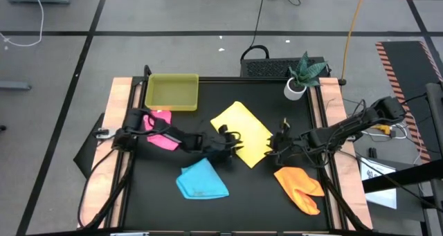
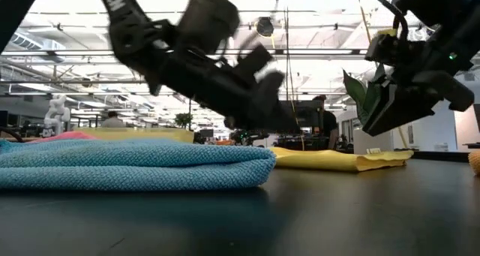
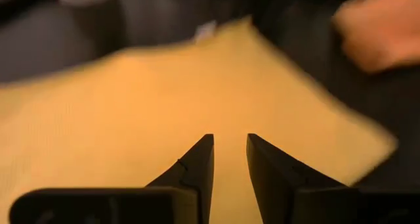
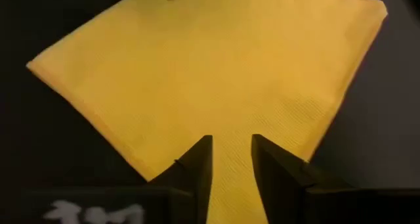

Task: Fold microfiber towels
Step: Fold the yellow microfiber cloth

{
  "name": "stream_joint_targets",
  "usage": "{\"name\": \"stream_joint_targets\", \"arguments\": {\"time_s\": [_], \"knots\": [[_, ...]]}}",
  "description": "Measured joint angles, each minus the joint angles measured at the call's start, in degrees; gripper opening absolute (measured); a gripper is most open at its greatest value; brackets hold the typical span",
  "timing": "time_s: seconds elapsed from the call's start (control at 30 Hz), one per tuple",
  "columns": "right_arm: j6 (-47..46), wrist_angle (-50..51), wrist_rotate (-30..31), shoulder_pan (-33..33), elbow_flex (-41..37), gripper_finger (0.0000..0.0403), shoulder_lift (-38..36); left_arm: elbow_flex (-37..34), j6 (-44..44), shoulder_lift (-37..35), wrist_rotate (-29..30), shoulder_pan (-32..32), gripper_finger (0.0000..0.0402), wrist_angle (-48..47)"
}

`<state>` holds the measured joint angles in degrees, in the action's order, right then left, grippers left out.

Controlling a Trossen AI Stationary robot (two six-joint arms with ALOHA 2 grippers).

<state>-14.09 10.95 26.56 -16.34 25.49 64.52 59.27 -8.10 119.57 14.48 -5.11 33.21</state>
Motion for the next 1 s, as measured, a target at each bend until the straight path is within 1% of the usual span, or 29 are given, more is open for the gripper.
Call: {"name": "stream_joint_targets", "arguments": {"time_s": [0.13, 0.2, 0.27, 0.4, 0.5, 0.57, 0.63, 0.7, 0.77, 0.83, 0.93, 1.0], "knots": [[-0.2, -4.3, -3.1, 1.8, -2.2, 0.005, 2.4, 4.7, -1.6, 0.5, 0.0, 1.6, 0.0092, -16.0], [-0.1, -6.5, -6.3, 2.2, -3.2, 0.0028, 4.6, 5.6, -1.7, 0.4, 2.2, 1.8, 0.0092, -20.4], [-0.4, -9.4, -8.9, 2.1, -3.4, 0.0009, 8.0, 5.7, -1.9, 0.2, 5.3, 1.3, 0.0092, -22.7], [-3.5, -19.2, -11.0, 0.6, -2.2, 0.0006, 15.8, 5.6, -1.0, -1.1, 9.0, -0.8, 0.0092, -27.6], [-4.8, -28.1, -15.8, -1.2, -0.3, 0.0005, 21.6, 5.4, -1.0, -4.1, 10.2, -2.8, 0.0092, -34.6], [-4.8, -32.8, -18.8, -2.7, 1.2, 0.0002, 24.1, 5.3, -1.7, -6.6, 12.4, -4.1, 0.0092, -39.7], [-4.8, -33.6, -20.1, -3.8, 2.7, 0.0001, 24.5, 5.3, -3.0, -9.7, 15.2, -5.4, 0.0092, -43.8], [-4.8, -33.9, -20.0, -4.3, 3.9, 0.0001, 23.1, 5.5, -4.1, -11.9, 16.8, -6.1, 0.0092, -44.9], [-4.8, -33.6, -19.6, -4.4, 3.9, 0.0001, 21.2, 4.7, -4.1, -12.5, 16.8, -6.6, 0.0092, -44.1], [-4.8, -31.9, -18.9, -4.4, 3.9, 0.0001, 19.5, 3.9, -3.2, -12.2, 15.7, -6.7, 0.0092, -40.9], [-4.8, -29.9, -15.2, -3.9, 3.9, 0.0, 17.7, 3.0, -1.7, -10.6, 13.1, -6.5, 0.0092, -35.0], [-4.8, -27.4, -13.1, -2.8, 3.8, 0.0, 17.6, 2.5, -0.5, -9.1, 11.2, -6.0, 0.0092, -34.0]]}}
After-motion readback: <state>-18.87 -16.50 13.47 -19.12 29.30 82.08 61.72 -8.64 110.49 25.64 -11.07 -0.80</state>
